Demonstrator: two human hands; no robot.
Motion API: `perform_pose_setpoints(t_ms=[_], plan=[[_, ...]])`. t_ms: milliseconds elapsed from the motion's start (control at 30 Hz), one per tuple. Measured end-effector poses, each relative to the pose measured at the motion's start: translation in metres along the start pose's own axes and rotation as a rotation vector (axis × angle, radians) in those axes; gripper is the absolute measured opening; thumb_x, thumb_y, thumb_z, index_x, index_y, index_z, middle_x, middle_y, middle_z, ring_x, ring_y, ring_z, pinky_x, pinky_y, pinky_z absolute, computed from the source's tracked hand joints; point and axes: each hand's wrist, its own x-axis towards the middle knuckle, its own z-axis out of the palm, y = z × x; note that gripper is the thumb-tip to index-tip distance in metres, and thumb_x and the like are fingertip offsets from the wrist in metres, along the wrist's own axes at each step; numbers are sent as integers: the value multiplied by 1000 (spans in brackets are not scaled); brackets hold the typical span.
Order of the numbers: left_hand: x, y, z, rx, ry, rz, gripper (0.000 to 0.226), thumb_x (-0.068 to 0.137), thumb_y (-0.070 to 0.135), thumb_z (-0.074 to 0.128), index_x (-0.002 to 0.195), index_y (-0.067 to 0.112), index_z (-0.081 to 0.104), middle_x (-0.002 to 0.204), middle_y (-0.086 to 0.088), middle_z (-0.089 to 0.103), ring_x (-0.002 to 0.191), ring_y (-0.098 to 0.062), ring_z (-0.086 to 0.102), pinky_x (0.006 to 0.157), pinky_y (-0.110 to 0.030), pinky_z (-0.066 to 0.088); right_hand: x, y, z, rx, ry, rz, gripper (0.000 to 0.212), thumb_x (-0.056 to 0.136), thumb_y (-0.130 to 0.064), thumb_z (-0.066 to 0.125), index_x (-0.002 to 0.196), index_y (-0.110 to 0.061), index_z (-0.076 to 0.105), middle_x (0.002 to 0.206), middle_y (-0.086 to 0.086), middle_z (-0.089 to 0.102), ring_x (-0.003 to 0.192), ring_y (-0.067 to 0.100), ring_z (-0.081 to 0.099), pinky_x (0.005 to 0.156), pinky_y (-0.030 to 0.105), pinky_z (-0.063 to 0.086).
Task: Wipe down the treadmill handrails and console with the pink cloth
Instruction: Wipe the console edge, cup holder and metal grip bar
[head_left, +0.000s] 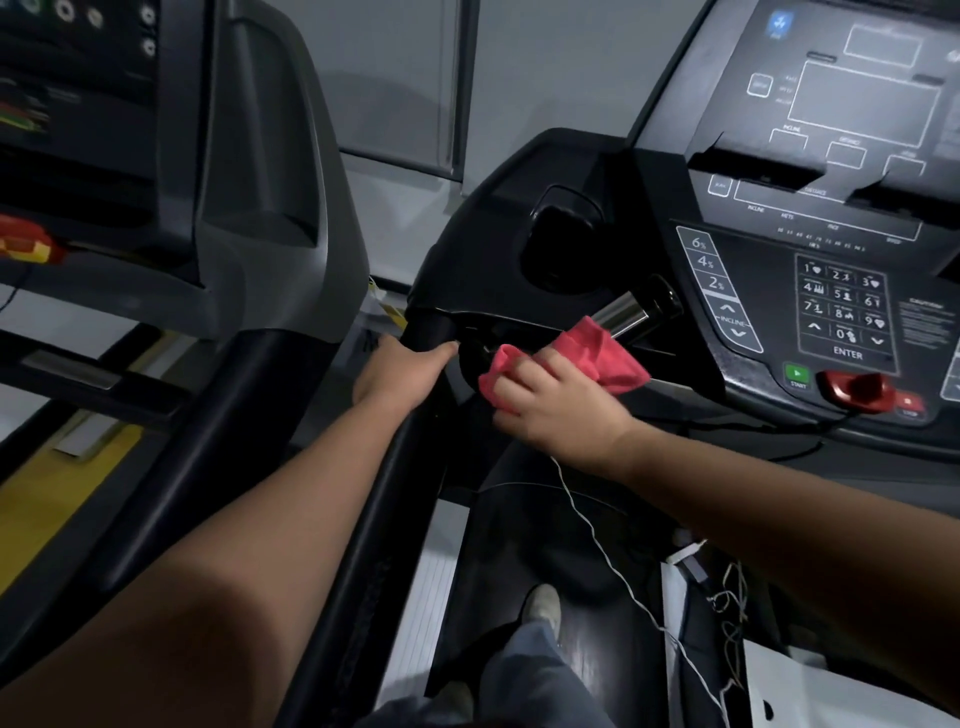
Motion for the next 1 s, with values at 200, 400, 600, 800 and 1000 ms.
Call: perform_pose_setpoints(t_ms=[200, 400, 600, 800, 1000], plan=[[-1, 0, -1, -6, -11, -3, 81, 77, 63, 59, 135, 10, 40, 124, -7, 58, 103, -29, 59, 67, -31, 39, -6, 32, -11, 67, 34, 178, 21, 81, -35, 53, 95, -20, 51, 85, 6, 60, 73, 31, 56, 69, 40, 45], [0, 0, 0, 11, -1, -10, 79, 77, 64, 58, 133, 11, 41, 122, -8, 59, 101, -28, 60, 67, -32, 41, 39, -2, -2, -59, -324, 171, 25, 71, -25, 52, 90, -20, 68, 70, 5, 63, 61, 26, 57, 57, 32, 41], [3, -3, 1, 6, 2, 0, 79, 76, 65, 58, 132, 11, 43, 124, -8, 59, 106, -29, 60, 71, -31, 40, 78, -50, 25, -229, -605, 300, 30, 79, -33, 51, 103, -28, 69, 79, 14, 65, 70, 23, 64, 66, 41, 47], [3, -4, 1, 9, -14, 6, 80, 79, 69, 52, 133, 11, 41, 127, -8, 58, 110, -30, 58, 74, -32, 41, 93, -41, 19, -180, -632, 243, 45, 96, -4, 22, 134, 9, 41, 116, 30, 57, 101, 36, 60, 80, 43, 50], [1, 0, -2, 5, -23, -11, 81, 83, 67, 48, 139, 10, 36, 132, -9, 54, 115, -31, 55, 74, -32, 38, 117, -20, 14, 260, -768, 546, 47, 101, -7, 27, 142, 11, 16, 145, 26, 30, 128, 37, 43, 99, 41, 40]])
